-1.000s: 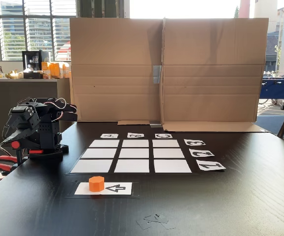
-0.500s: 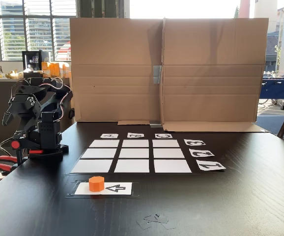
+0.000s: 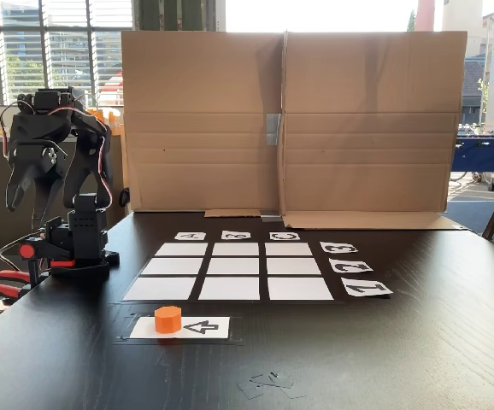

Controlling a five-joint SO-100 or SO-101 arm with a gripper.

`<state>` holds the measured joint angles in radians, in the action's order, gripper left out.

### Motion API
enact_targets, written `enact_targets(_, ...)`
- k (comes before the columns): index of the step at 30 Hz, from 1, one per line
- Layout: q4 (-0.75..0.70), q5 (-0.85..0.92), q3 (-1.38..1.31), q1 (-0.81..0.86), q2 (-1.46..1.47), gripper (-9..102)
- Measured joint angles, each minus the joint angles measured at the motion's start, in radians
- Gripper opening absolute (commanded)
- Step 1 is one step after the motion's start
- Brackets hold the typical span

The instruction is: Pick up the round, orange token and place it in the grid on square A3.

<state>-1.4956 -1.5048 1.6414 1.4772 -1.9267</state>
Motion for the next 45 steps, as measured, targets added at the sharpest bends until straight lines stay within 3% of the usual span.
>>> enact_targets(20,-0.064,0.130,-0.291,-0.221,0.456,35)
enact_targets(45,-0.064,0.445,-0.439,-0.367,0.706,35)
